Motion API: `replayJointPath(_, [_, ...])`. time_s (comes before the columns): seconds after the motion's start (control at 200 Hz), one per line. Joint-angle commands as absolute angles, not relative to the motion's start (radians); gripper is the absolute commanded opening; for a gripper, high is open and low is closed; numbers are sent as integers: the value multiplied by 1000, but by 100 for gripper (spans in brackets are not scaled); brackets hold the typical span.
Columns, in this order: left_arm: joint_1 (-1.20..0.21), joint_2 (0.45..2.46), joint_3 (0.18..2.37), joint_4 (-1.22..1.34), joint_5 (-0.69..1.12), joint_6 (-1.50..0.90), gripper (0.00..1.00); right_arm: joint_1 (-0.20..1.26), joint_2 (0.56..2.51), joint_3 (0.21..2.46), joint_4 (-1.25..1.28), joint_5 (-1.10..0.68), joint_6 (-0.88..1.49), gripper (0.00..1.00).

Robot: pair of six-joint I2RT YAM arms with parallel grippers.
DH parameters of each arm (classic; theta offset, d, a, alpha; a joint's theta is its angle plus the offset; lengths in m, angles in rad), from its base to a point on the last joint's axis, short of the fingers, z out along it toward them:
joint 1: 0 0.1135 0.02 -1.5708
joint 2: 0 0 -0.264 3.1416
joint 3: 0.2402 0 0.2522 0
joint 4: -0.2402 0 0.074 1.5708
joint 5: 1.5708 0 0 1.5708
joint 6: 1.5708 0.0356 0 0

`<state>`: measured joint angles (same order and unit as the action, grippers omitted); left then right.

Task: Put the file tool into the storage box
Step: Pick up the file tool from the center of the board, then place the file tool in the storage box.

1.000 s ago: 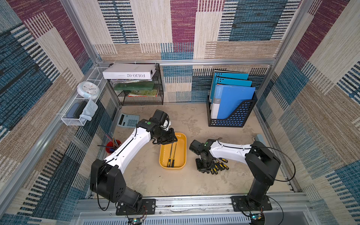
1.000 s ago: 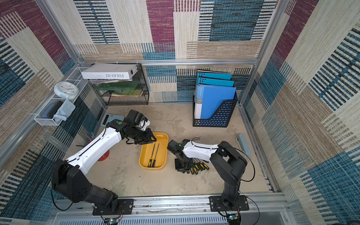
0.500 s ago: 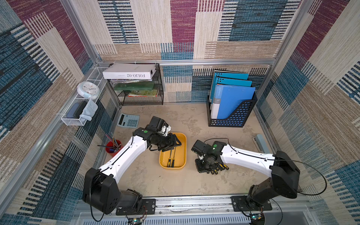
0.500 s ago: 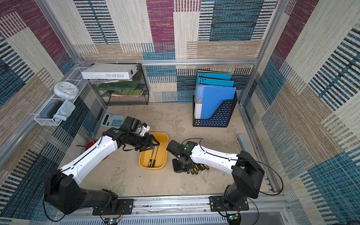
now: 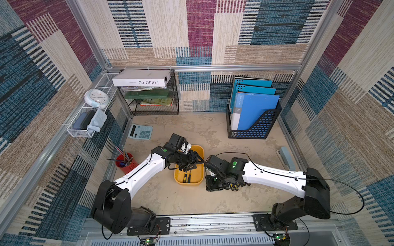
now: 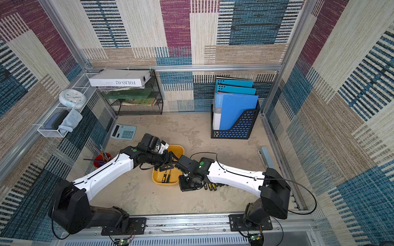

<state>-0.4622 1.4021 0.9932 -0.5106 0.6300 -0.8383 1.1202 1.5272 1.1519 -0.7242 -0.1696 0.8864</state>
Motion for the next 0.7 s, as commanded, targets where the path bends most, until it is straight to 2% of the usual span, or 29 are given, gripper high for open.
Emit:
replayJointPath(0.0, [-465, 1417, 996, -474, 611, -856, 61, 1134, 1538, 1163, -694, -188, 900, 12])
replayJointPath(0.13, [-477, 1447, 1013, -463, 611, -853, 57, 1141, 1559, 1182, -692, -193, 900, 12])
replayJointPath(0.421, [-485, 1533, 1071, -562, 588, -771, 15, 1141, 1598, 1222, -692, -196, 888, 12])
replayJointPath(0.696, [-485, 1576, 1113, -626, 588, -695, 2, 1134, 1633, 1268, -695, -207, 868, 11])
